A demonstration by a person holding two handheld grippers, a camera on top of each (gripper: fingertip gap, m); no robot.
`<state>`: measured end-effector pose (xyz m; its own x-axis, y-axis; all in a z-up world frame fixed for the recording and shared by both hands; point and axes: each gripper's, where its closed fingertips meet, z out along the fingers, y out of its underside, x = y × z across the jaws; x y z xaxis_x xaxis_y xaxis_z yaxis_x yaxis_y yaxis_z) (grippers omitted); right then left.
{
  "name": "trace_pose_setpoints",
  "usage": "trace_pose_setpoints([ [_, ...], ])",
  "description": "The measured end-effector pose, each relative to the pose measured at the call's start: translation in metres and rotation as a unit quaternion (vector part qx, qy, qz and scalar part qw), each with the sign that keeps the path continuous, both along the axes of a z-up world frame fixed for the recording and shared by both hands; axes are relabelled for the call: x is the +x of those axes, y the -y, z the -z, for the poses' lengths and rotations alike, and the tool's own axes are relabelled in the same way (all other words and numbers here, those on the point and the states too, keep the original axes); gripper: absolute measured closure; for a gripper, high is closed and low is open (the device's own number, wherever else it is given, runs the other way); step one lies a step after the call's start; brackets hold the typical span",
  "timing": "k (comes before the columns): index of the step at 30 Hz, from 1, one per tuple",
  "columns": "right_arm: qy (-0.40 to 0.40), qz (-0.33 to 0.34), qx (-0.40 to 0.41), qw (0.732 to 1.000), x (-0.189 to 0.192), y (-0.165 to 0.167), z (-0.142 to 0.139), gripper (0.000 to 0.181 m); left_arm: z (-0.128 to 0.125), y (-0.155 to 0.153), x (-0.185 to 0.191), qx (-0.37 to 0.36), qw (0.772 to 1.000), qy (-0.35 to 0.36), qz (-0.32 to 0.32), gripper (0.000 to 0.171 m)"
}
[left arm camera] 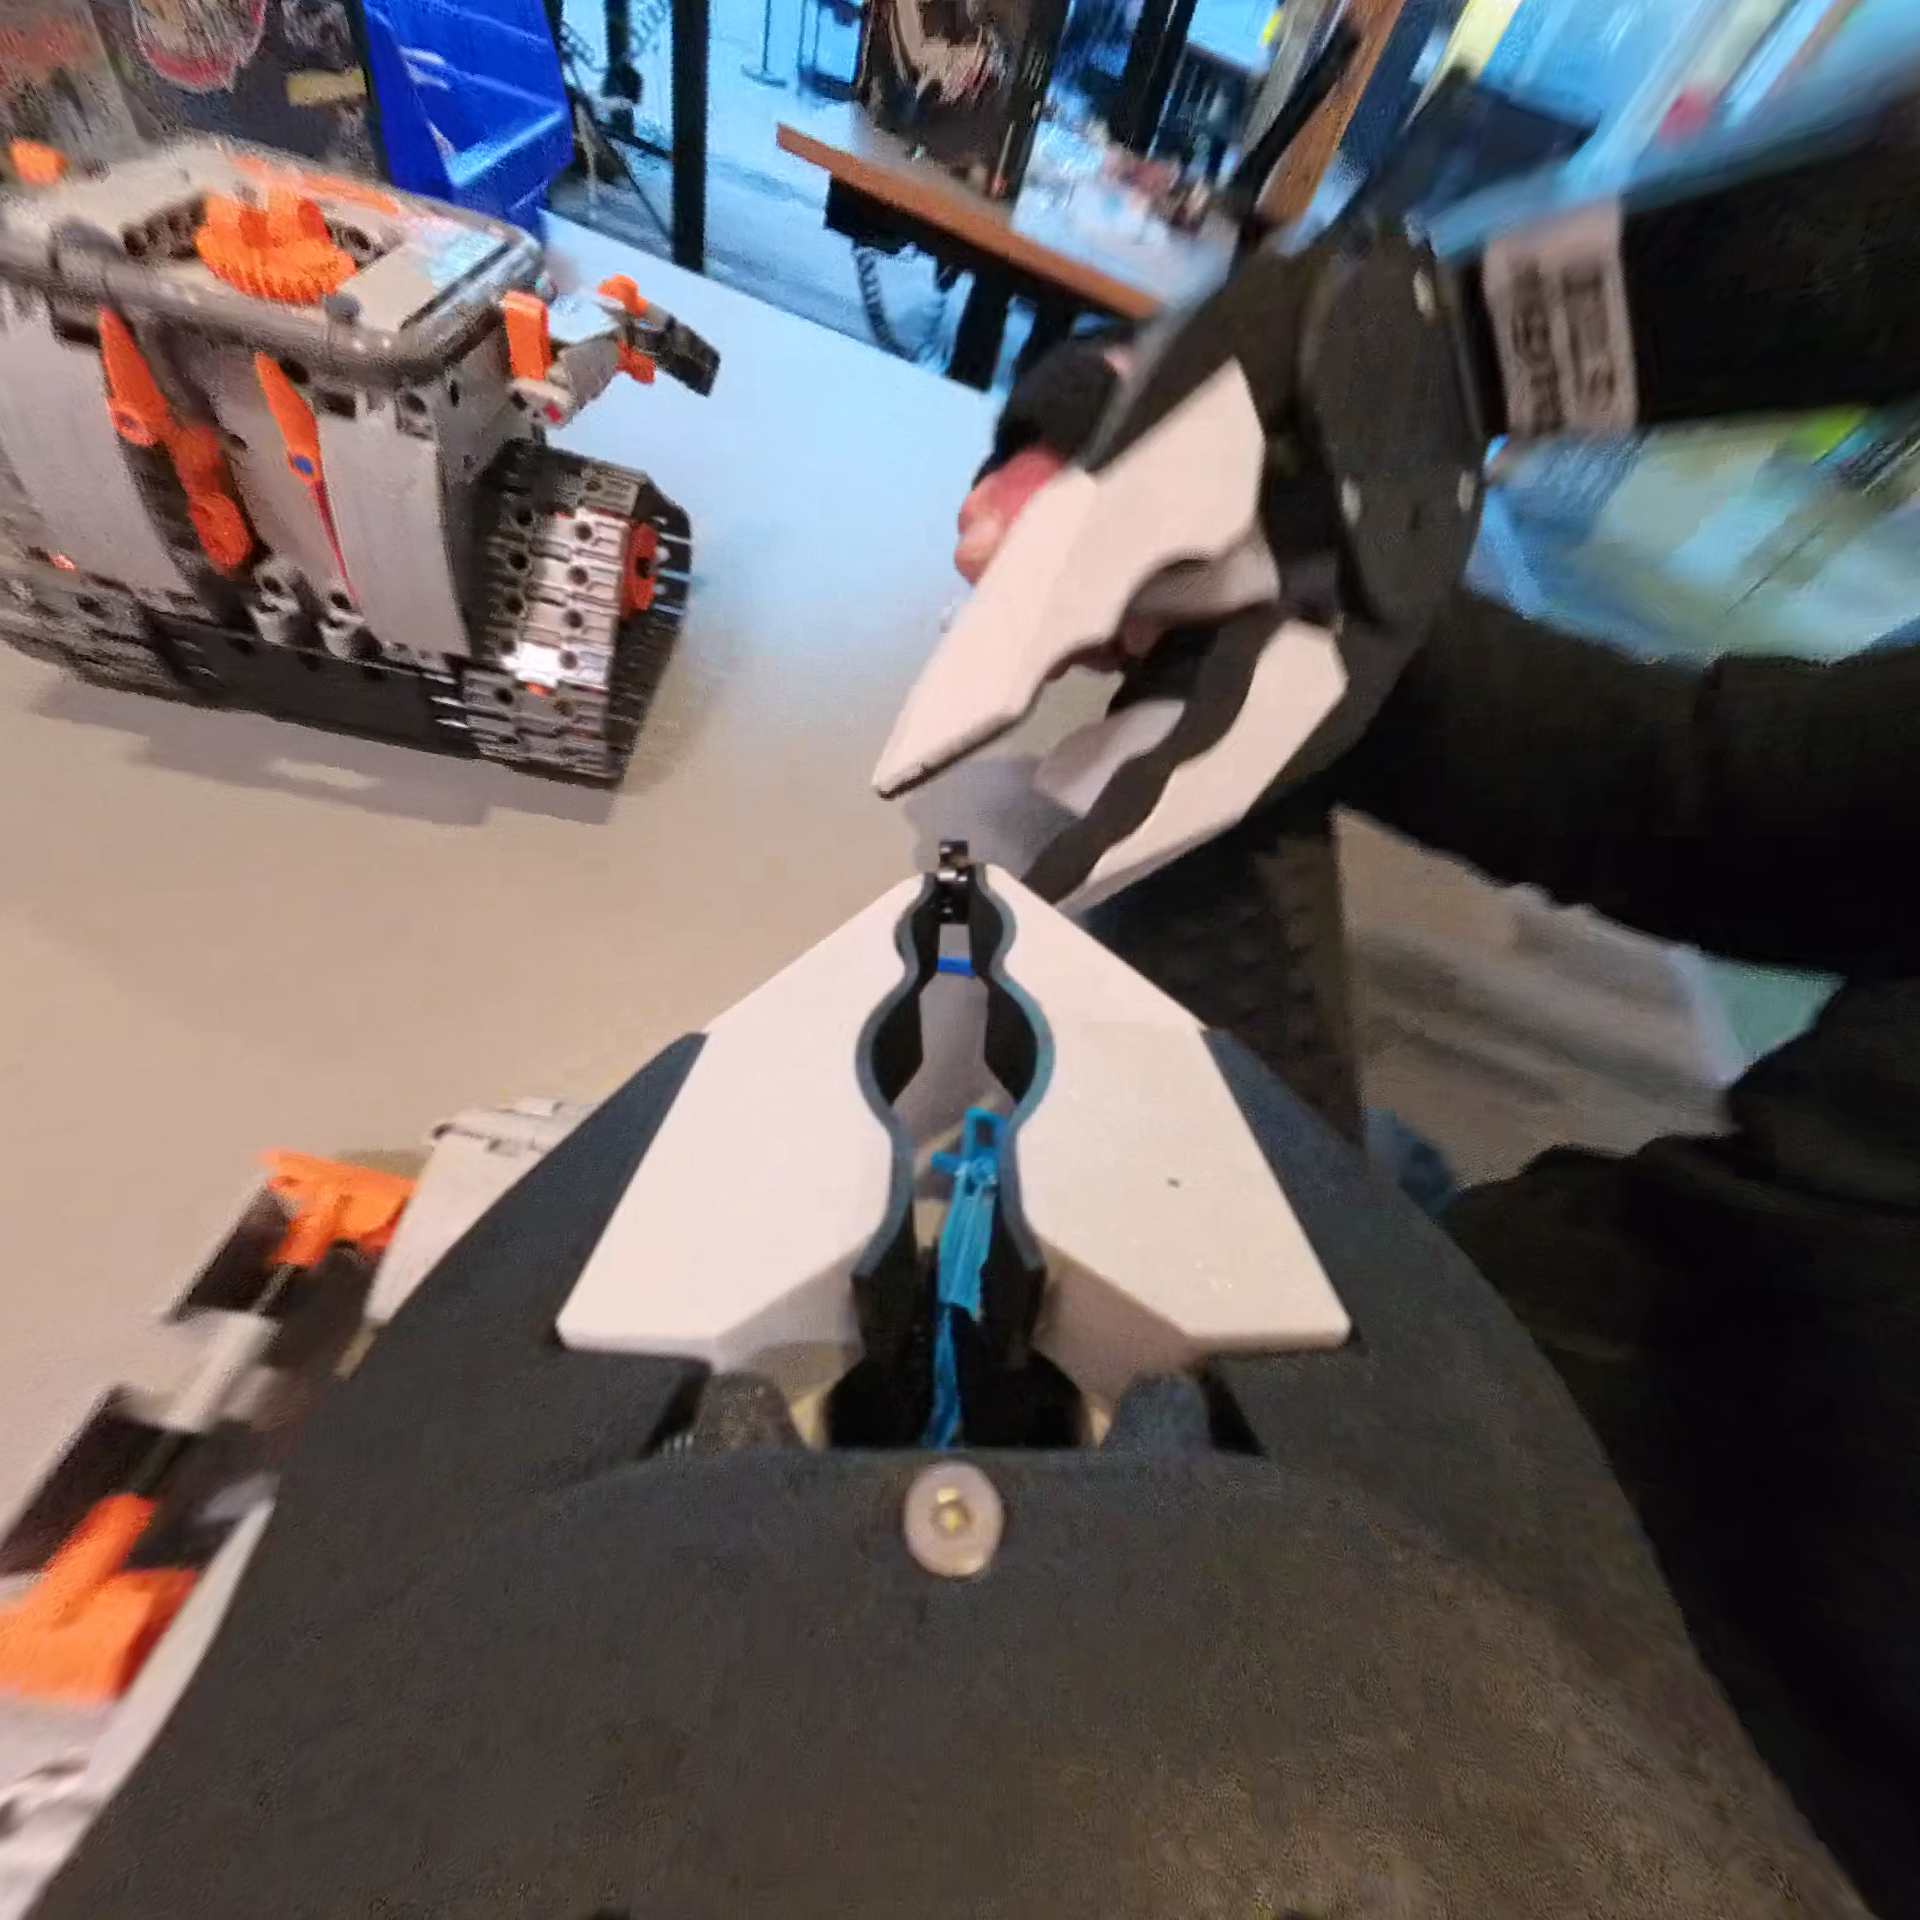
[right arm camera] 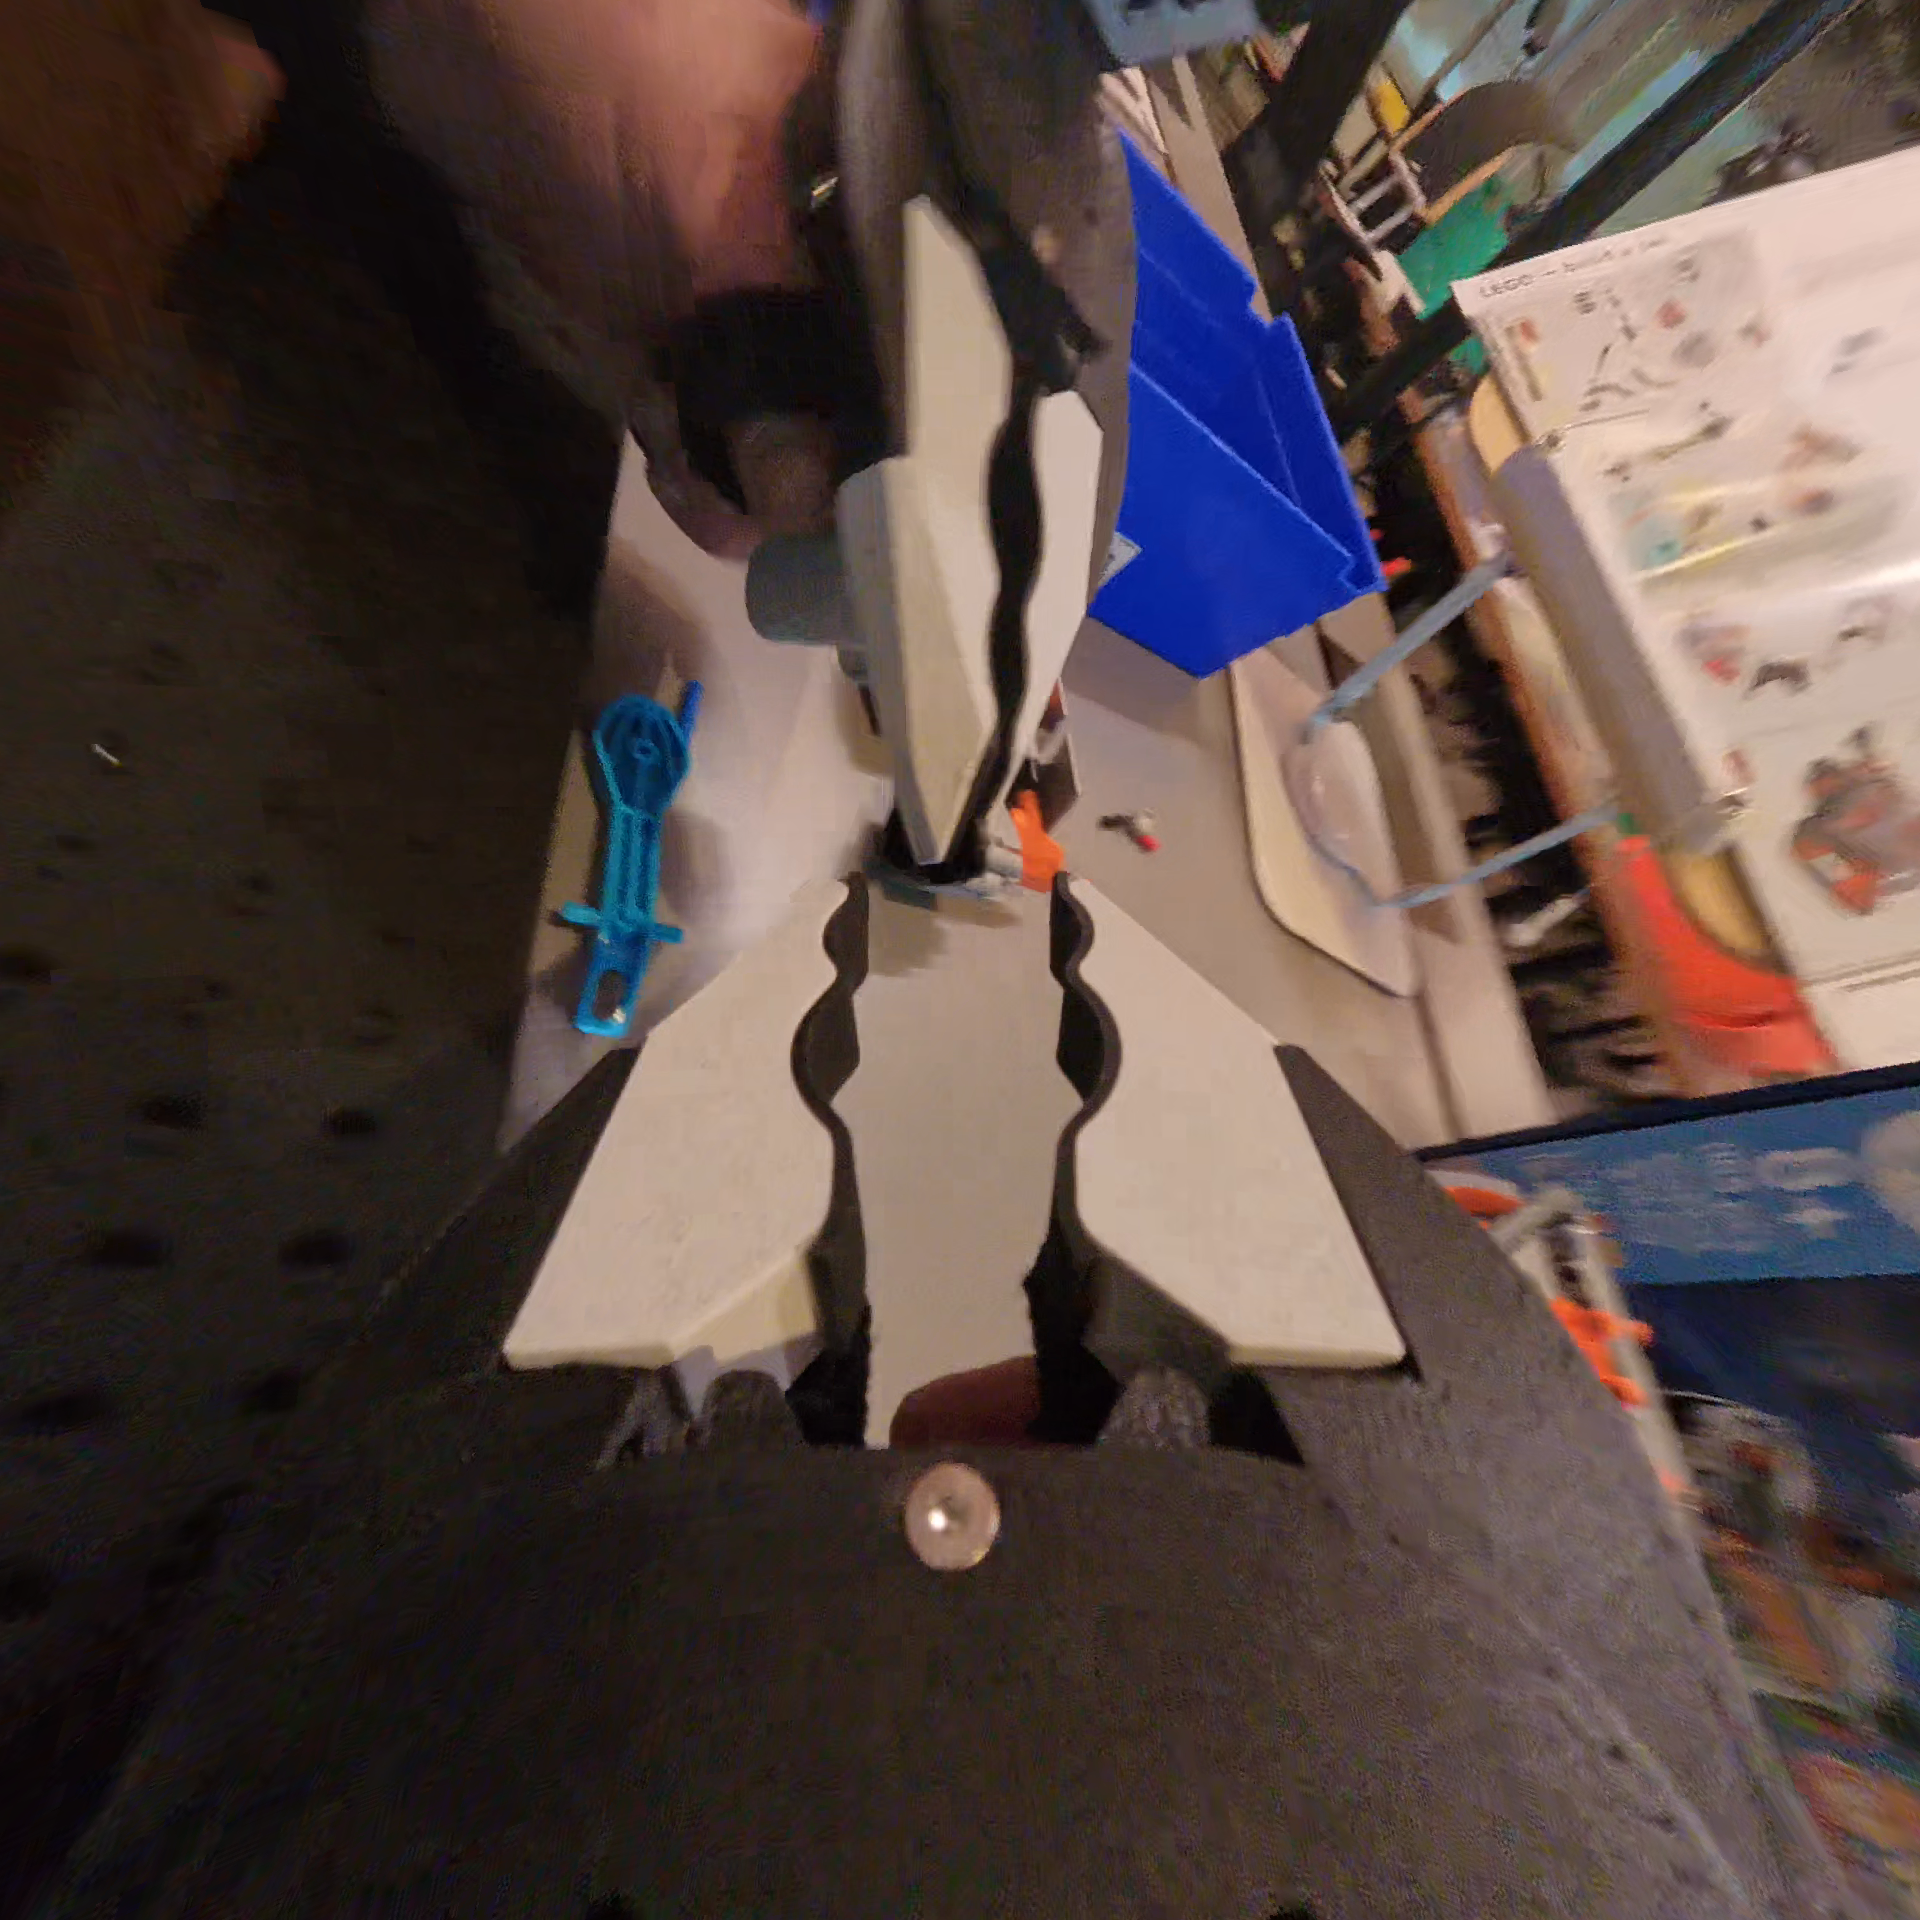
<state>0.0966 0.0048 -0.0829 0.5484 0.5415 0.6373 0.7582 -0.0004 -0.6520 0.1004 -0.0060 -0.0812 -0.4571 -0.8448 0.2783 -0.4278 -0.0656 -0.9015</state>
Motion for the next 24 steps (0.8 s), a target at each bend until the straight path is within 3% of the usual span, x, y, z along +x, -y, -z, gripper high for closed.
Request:
trace_pose_setpoints([
  [4,0.089,0.015,0.067,0.994,-0.003,-0.003,-0.001,0.155,-0.003,0.0,0.004,-0.081,0.997,-0.014,0.005,0.169],
  [6,0.092,0.021,0.083,0.992,-0.003,-0.004,-0.005,0.168,-0.003,0.001,0.004,-0.096,0.995,-0.018,0.009,0.169],
  [9,0.081,0.023,0.067,0.994,-0.001,-0.004,-0.003,0.168,0.0,0.0,0.006,-0.125,0.992,-0.03,0.016,0.169],
  [11,0.042,0.022,0.03,0.998,0.003,-0.006,0.003,0.169,0.004,-0.003,0.005,-0.11,0.993,-0.036,0.012,0.165],
  [14,-0.026,0.027,-0.063,0.997,0.015,-0.01,0.02,0.168,0.018,-0.018,-0.003,-0.026,0.998,-0.048,-0.017,0.154],
  [16,-0.066,0.031,-0.15,0.986,0.02,-0.012,0.04,0.168,0.027,-0.035,-0.009,0.039,0.997,-0.053,-0.049,0.152],
  [18,-0.099,0.019,-0.216,0.971,0.016,-0.012,0.058,0.169,0.028,-0.041,-0.016,0.057,0.996,-0.049,-0.054,0.154],
  [20,-0.108,0.017,-0.274,0.955,0.012,-0.01,0.077,0.168,0.036,-0.048,-0.019,0.082,0.993,-0.053,-0.065,0.153],
  [24,-0.085,0.017,-0.307,0.948,0.008,-0.006,0.094,0.168,0.04,-0.046,-0.02,0.086,0.993,-0.056,-0.054,0.153],
])
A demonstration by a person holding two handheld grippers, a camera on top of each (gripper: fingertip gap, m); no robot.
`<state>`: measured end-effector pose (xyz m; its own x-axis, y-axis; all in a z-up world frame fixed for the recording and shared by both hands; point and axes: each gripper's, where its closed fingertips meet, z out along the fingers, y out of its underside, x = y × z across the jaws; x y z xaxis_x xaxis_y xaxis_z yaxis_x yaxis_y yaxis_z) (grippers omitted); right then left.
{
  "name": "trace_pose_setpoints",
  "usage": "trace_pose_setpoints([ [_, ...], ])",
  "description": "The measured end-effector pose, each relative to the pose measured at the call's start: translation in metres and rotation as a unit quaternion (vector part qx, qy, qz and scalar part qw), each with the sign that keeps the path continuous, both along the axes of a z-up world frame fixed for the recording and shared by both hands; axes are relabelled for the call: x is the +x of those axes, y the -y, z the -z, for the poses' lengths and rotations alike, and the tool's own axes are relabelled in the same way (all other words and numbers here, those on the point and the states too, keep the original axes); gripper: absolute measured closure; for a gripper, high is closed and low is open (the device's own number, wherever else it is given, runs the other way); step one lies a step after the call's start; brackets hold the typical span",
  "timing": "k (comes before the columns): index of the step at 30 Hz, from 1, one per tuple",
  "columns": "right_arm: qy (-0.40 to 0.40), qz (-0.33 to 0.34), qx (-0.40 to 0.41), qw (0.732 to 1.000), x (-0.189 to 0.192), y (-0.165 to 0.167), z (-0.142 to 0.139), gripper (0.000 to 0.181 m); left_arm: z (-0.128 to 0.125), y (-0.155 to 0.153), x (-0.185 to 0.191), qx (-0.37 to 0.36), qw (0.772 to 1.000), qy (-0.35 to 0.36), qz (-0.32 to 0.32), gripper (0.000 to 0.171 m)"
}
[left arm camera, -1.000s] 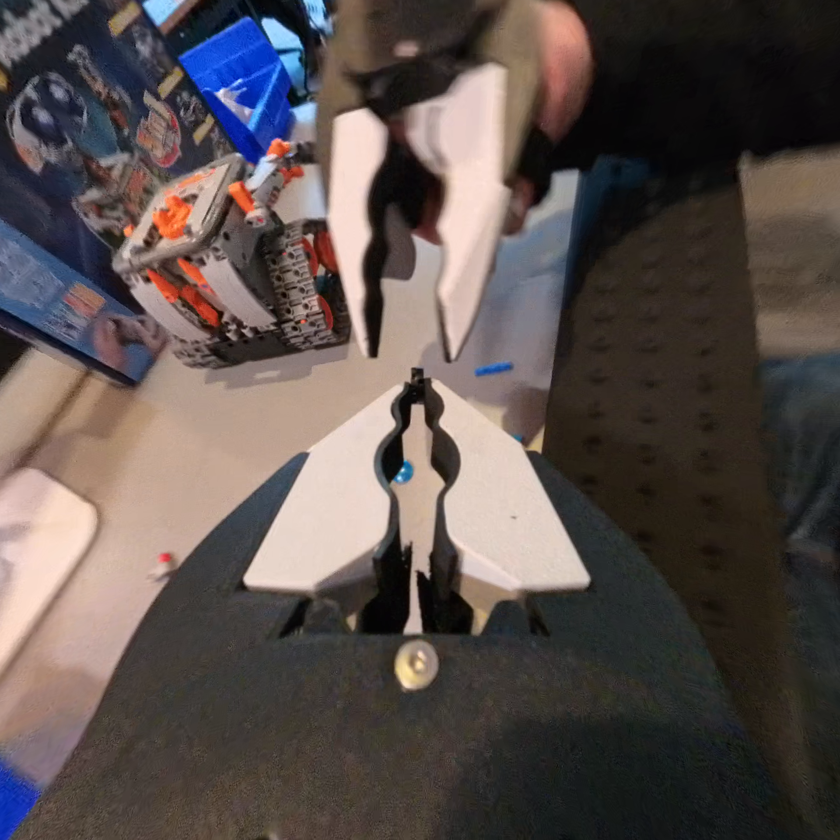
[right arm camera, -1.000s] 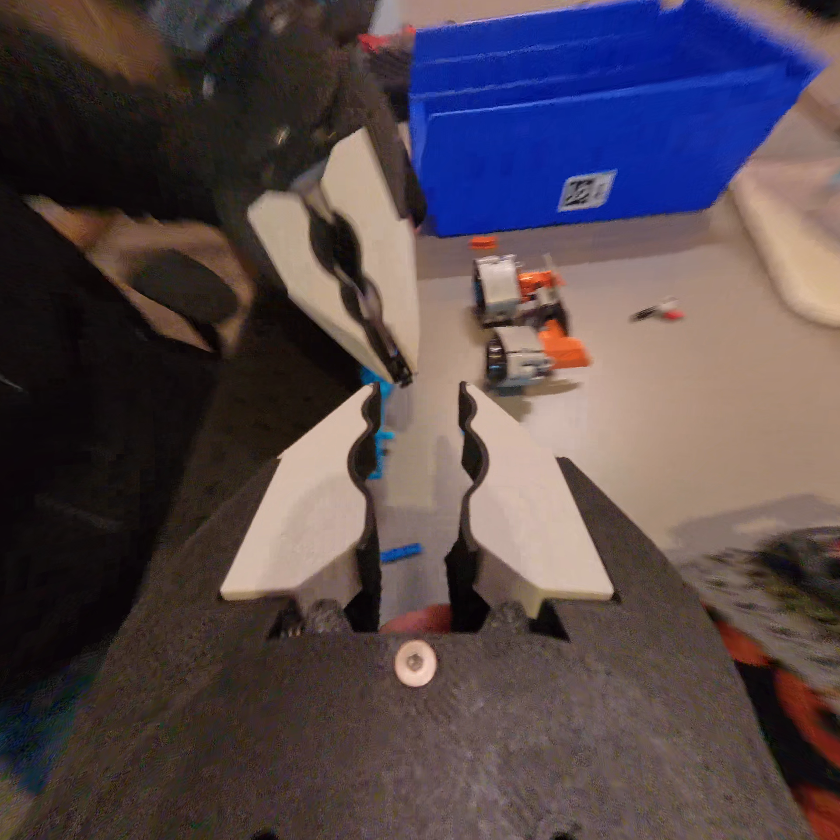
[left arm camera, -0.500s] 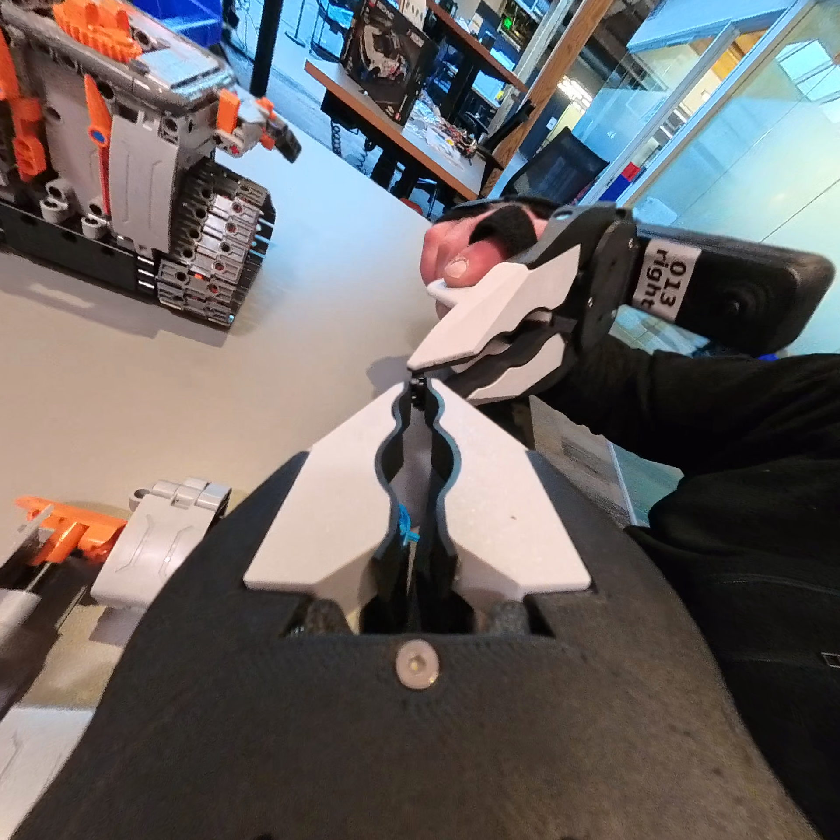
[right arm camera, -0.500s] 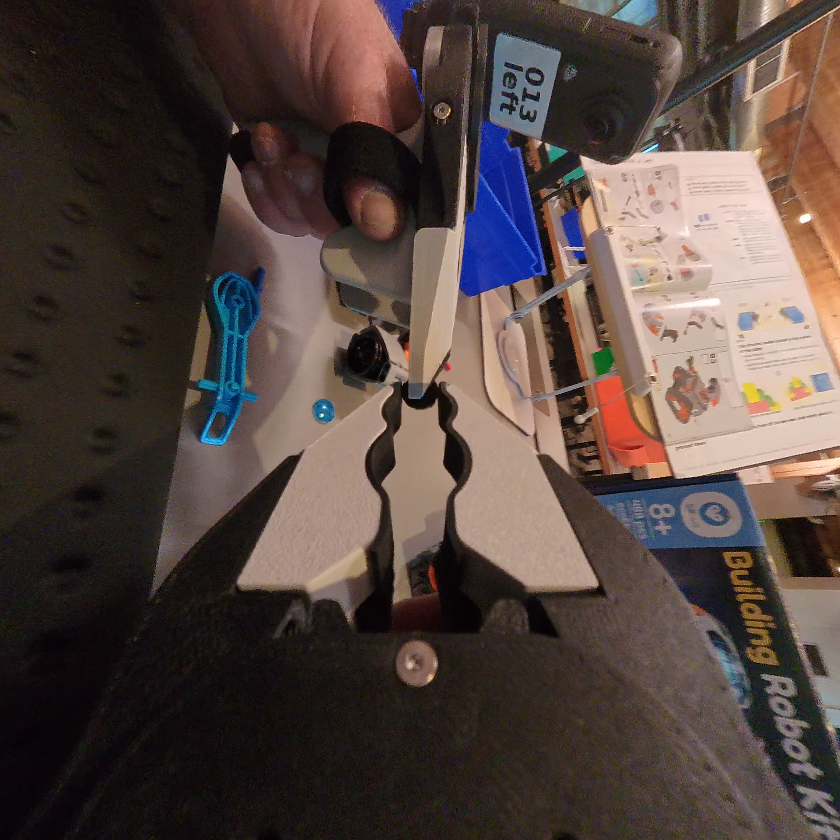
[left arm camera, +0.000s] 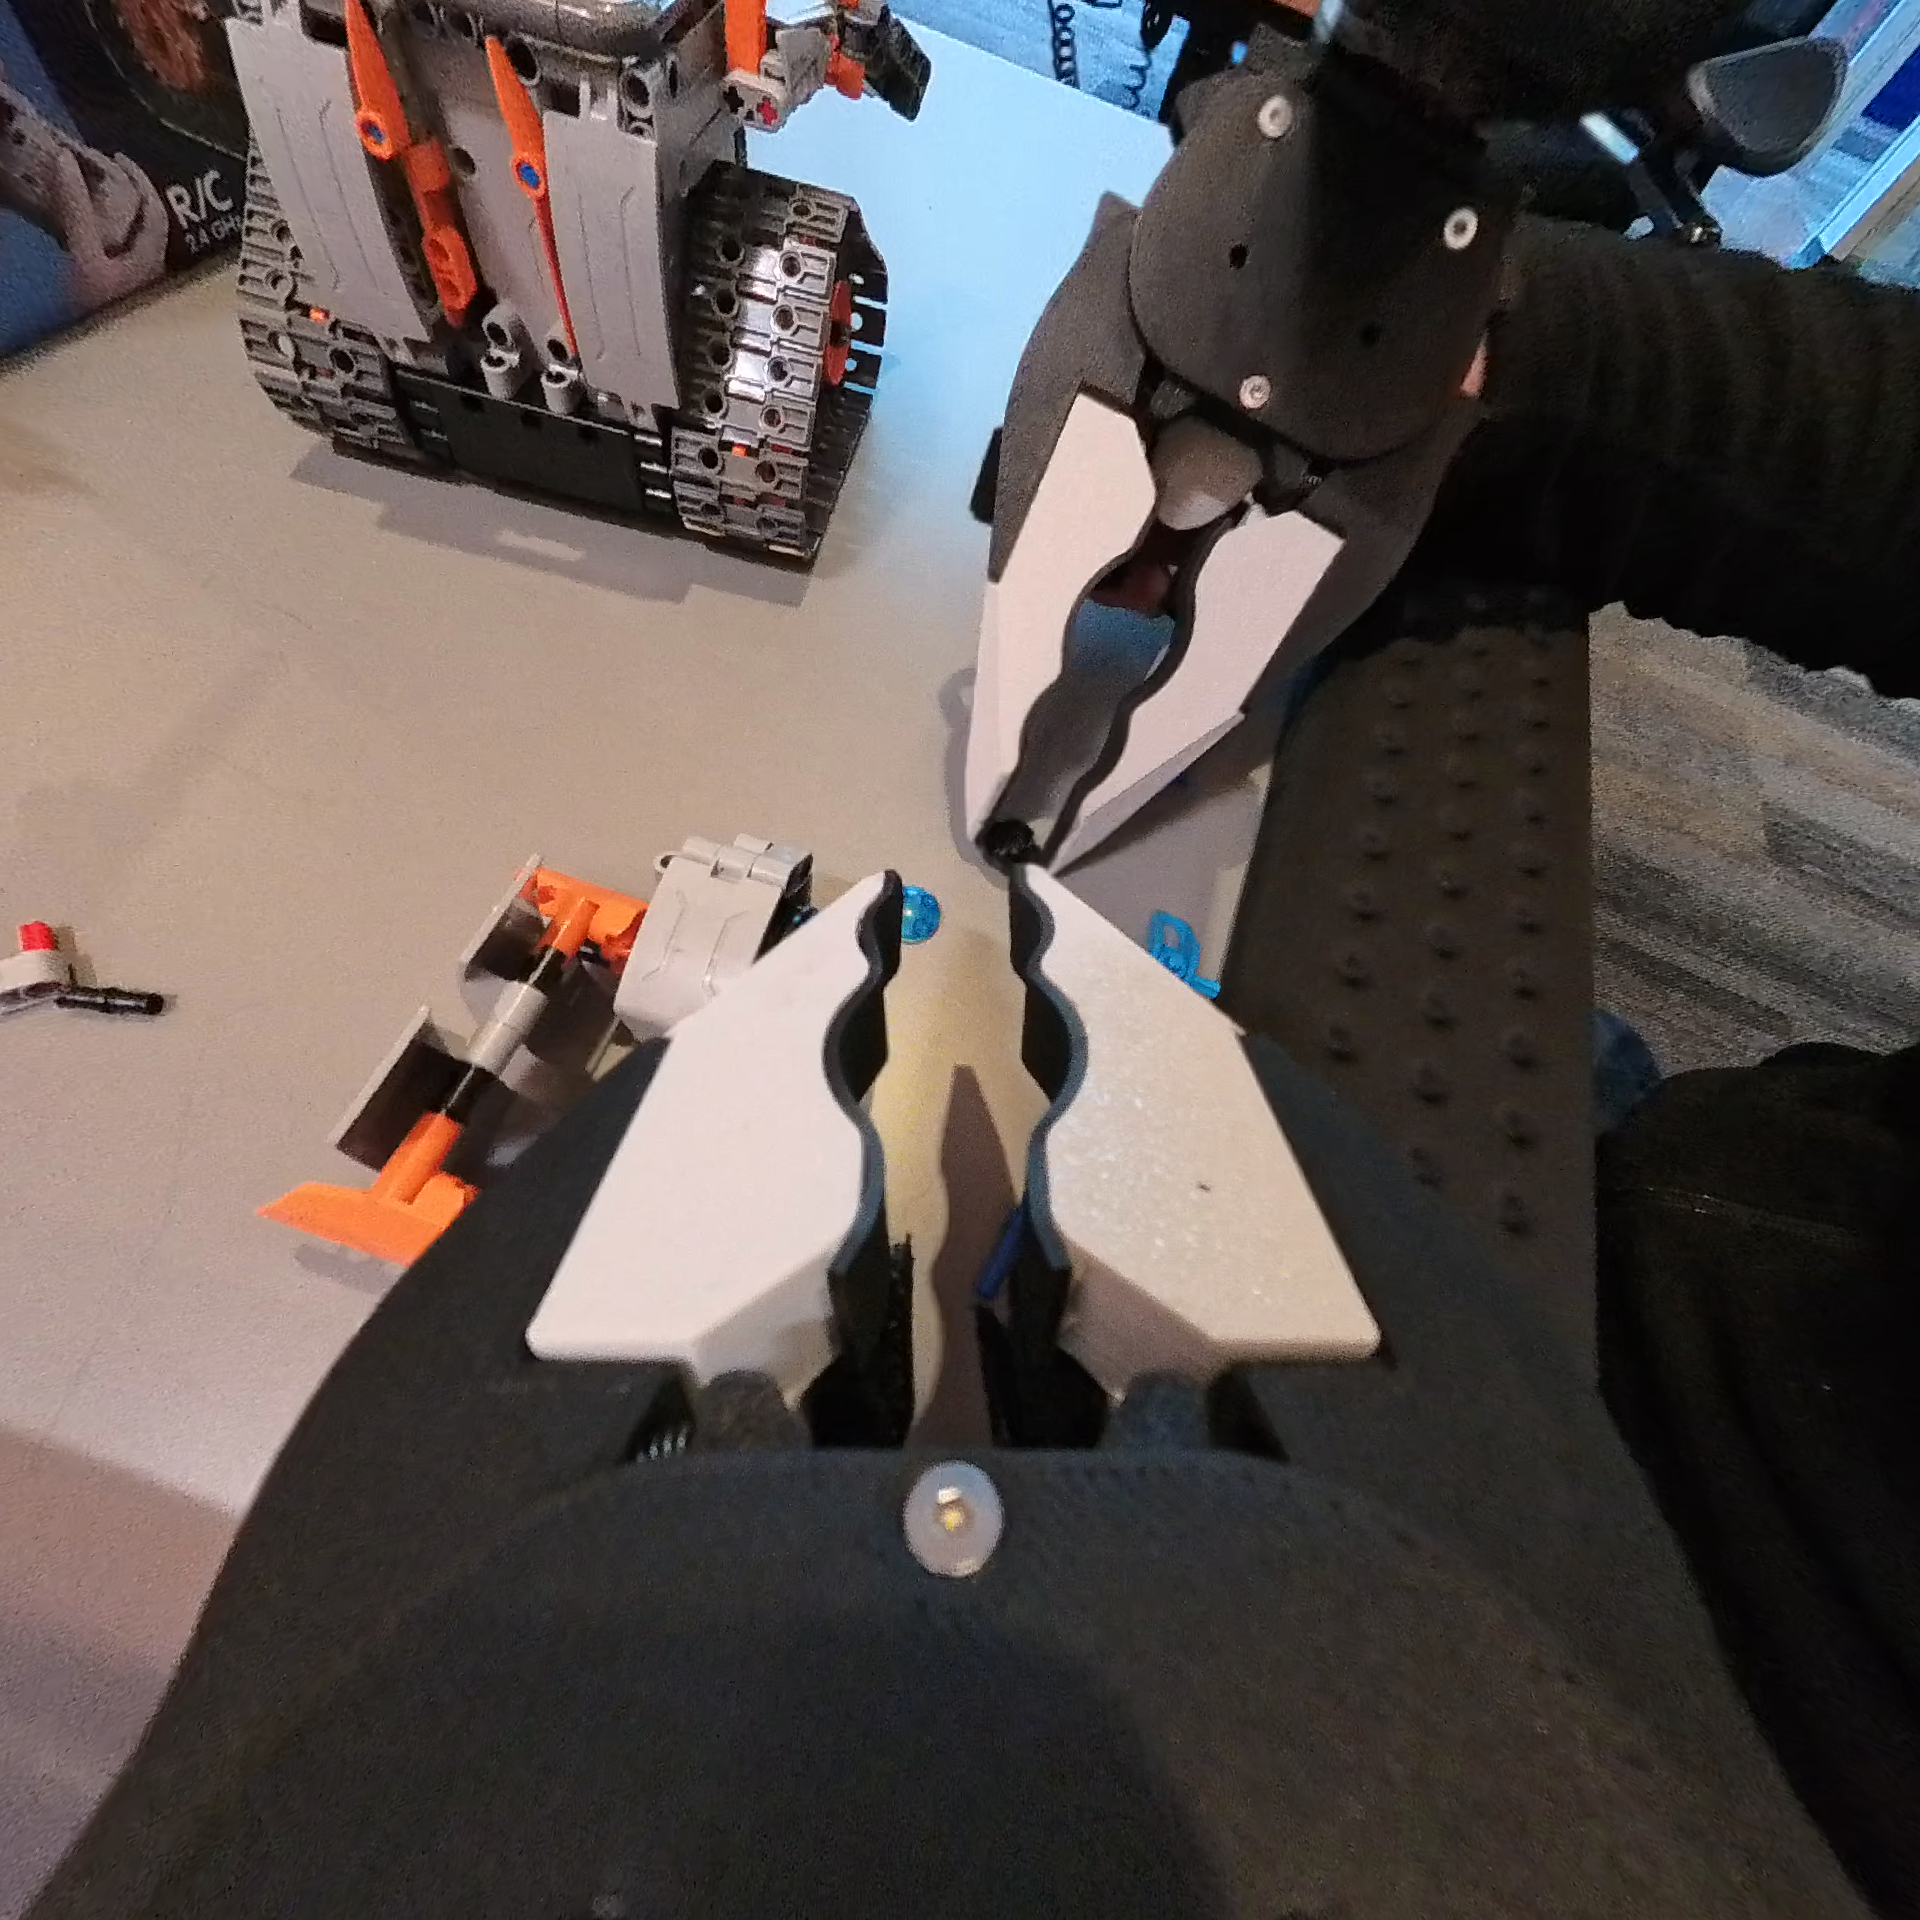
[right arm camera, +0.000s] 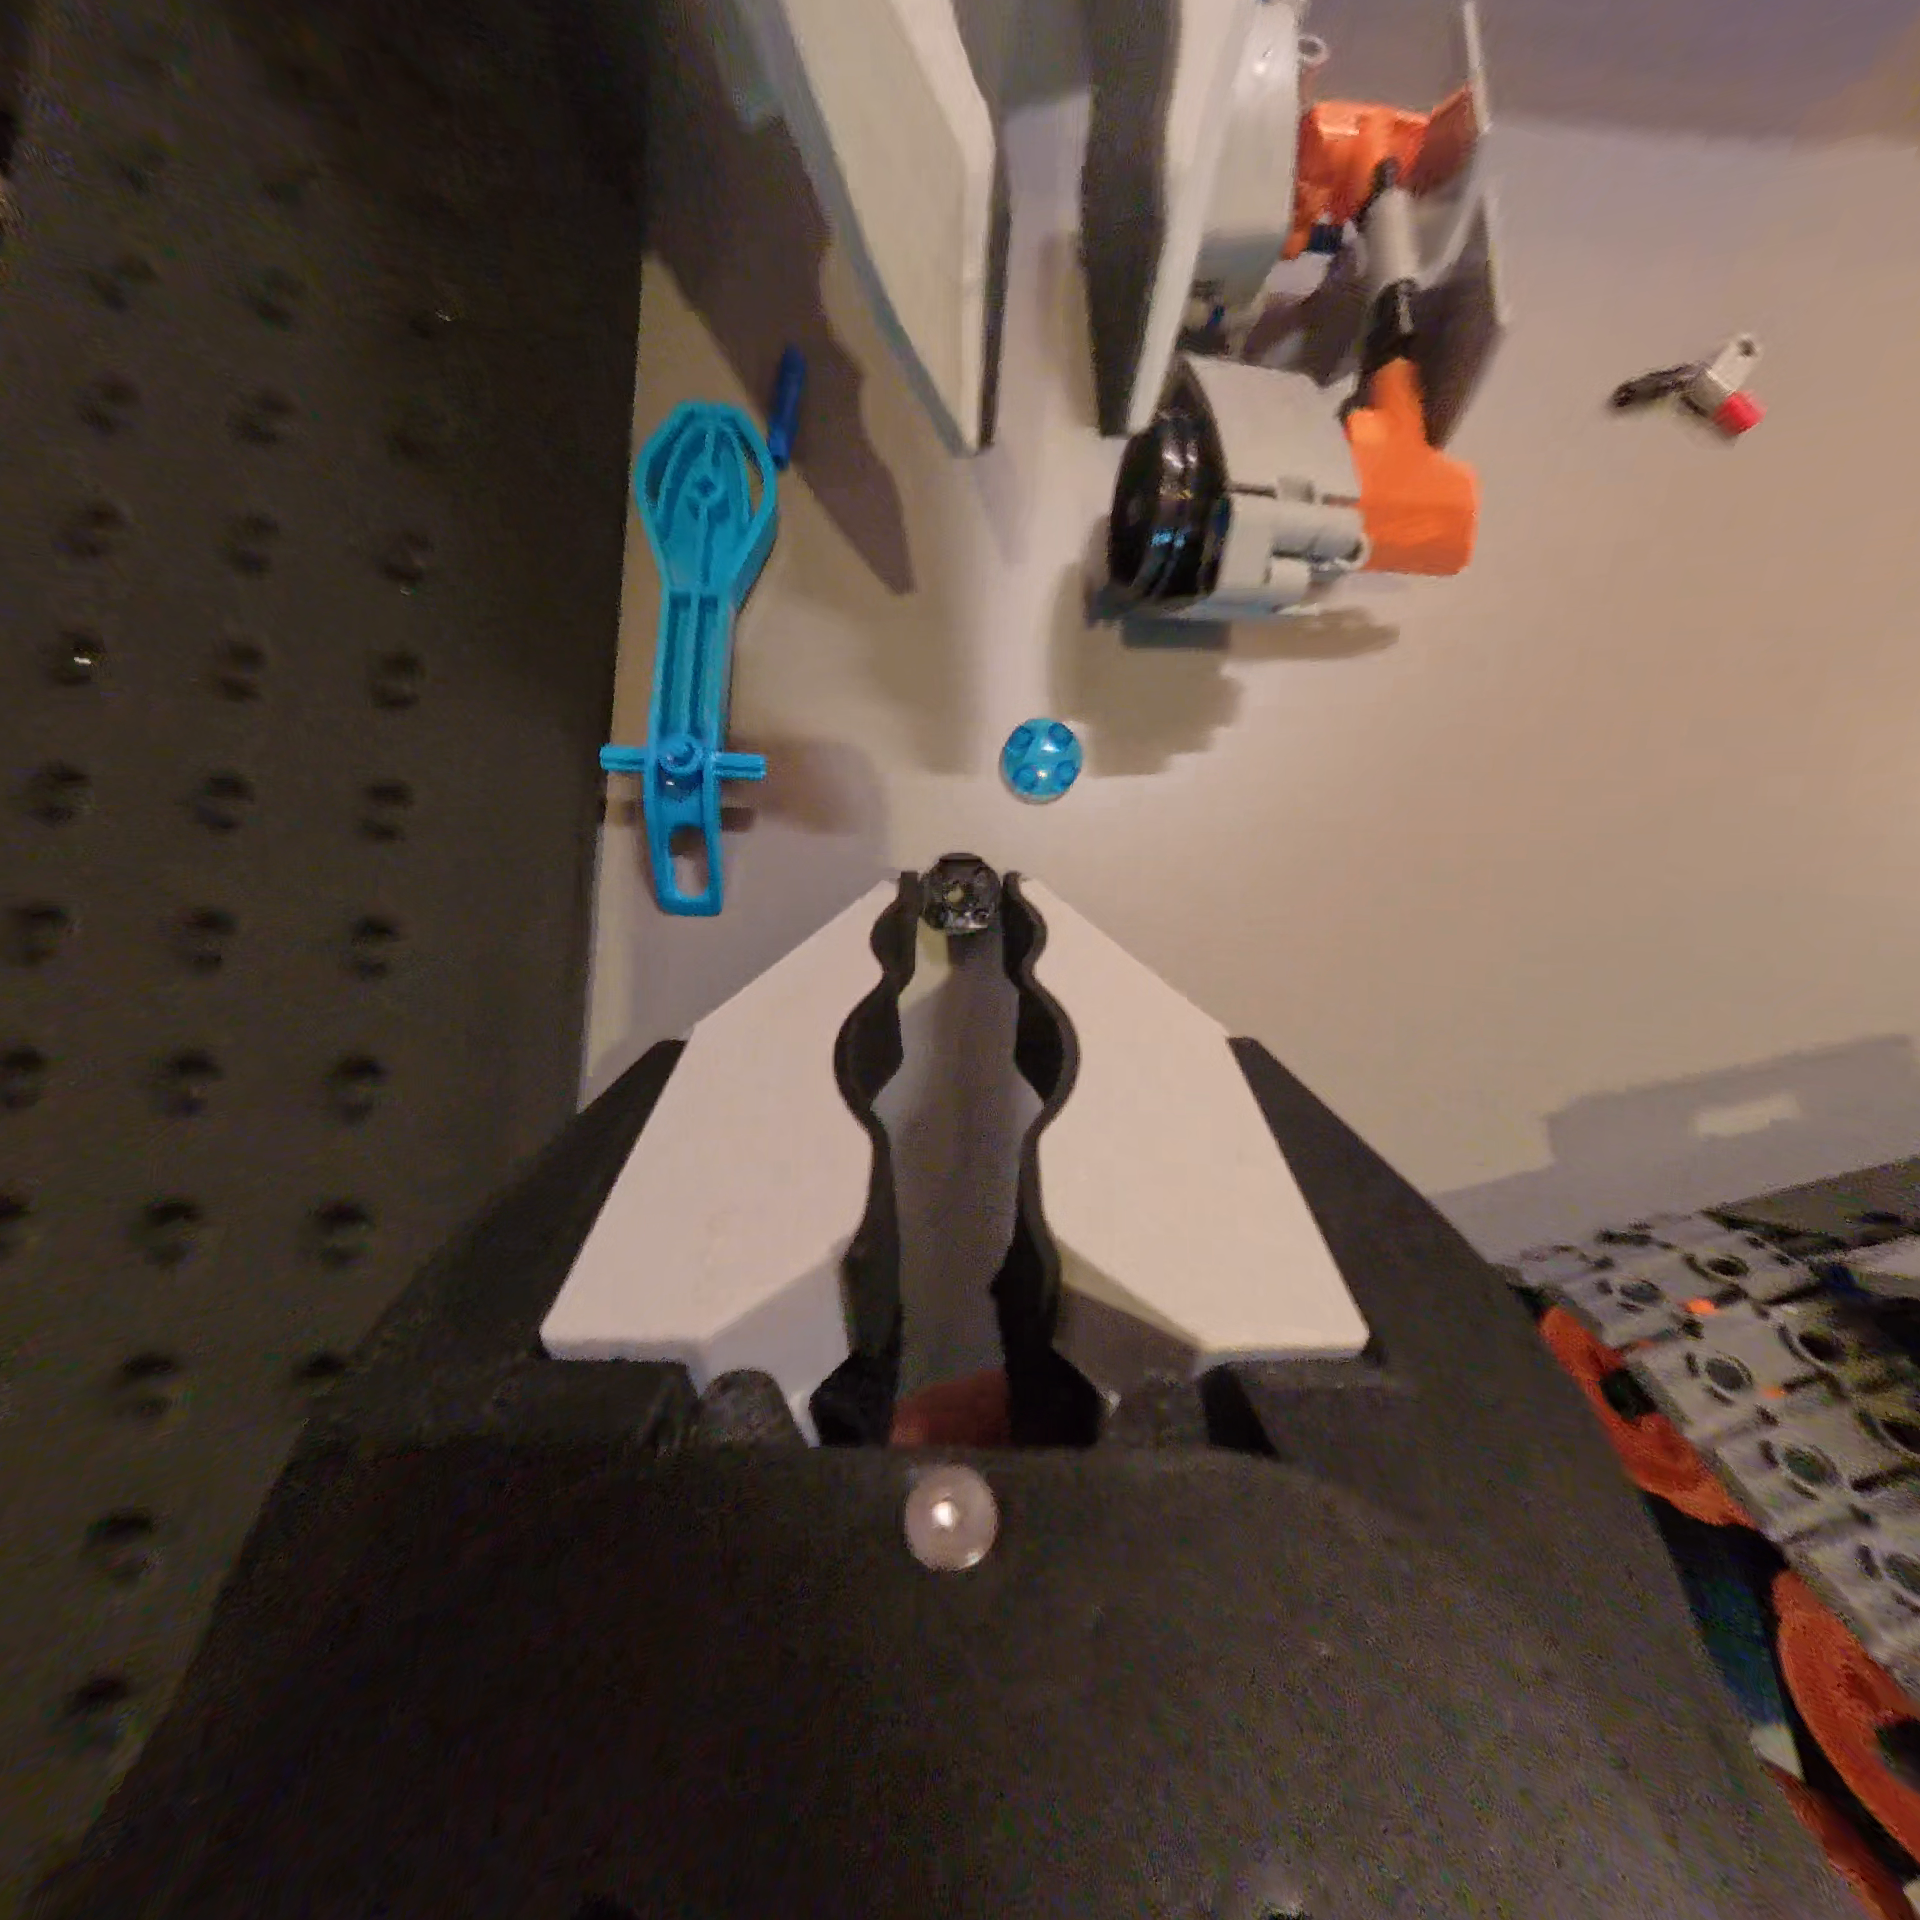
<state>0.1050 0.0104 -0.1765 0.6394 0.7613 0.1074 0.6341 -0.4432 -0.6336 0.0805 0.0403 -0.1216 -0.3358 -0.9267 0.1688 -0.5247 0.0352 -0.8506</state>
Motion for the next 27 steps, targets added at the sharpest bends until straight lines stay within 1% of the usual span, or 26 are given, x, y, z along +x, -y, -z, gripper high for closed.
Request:
trace_pose_setpoints([
  [2,0.006,0.006,-0.008,1.0,0.003,-0.001,0.0,0.163,-0.001,-0.002,0.001,0.018,1.0,0.005,-0.002,0.153],
  [6,-0.006,0.011,-0.01,1.0,0.005,-0.009,-0.011,0.156,-0.005,-0.01,0.001,0.04,0.999,0.022,-0.013,0.153],
  [8,-0.019,0.011,-0.01,1.0,-0.001,-0.017,-0.015,0.157,-0.01,-0.014,0.001,0.038,0.999,0.033,-0.02,0.153],
  [12,-0.004,0.028,-0.029,0.999,-0.003,-0.03,-0.007,0.158,-0.019,-0.018,0.0,0.033,0.998,0.052,-0.027,0.155],
  [15,-0.003,0.03,-0.047,0.998,-0.004,-0.034,0.001,0.158,-0.021,-0.016,-0.001,0.037,0.997,0.059,-0.026,0.154],
  [16,-0.009,0.03,-0.052,0.998,-0.006,-0.034,0.002,0.159,-0.022,-0.016,-0.001,0.037,0.997,0.061,-0.025,0.154],
  [19,-0.025,0.026,-0.056,0.998,-0.01,-0.034,0.002,0.17,-0.024,-0.015,-0.001,0.038,0.997,0.065,-0.024,0.154],
  [24,-0.032,0.021,-0.057,0.998,-0.012,-0.034,0.002,0.179,-0.025,-0.016,-0.002,0.037,0.997,0.067,-0.026,0.154],
  [25,-0.031,0.022,-0.057,0.998,-0.012,-0.034,0.002,0.177,-0.024,-0.016,-0.001,0.038,0.997,0.066,-0.027,0.154],
  [27,-0.025,0.024,-0.056,0.998,-0.01,-0.033,0.001,0.166,-0.024,-0.016,-0.001,0.038,0.997,0.065,-0.027,0.154],
])
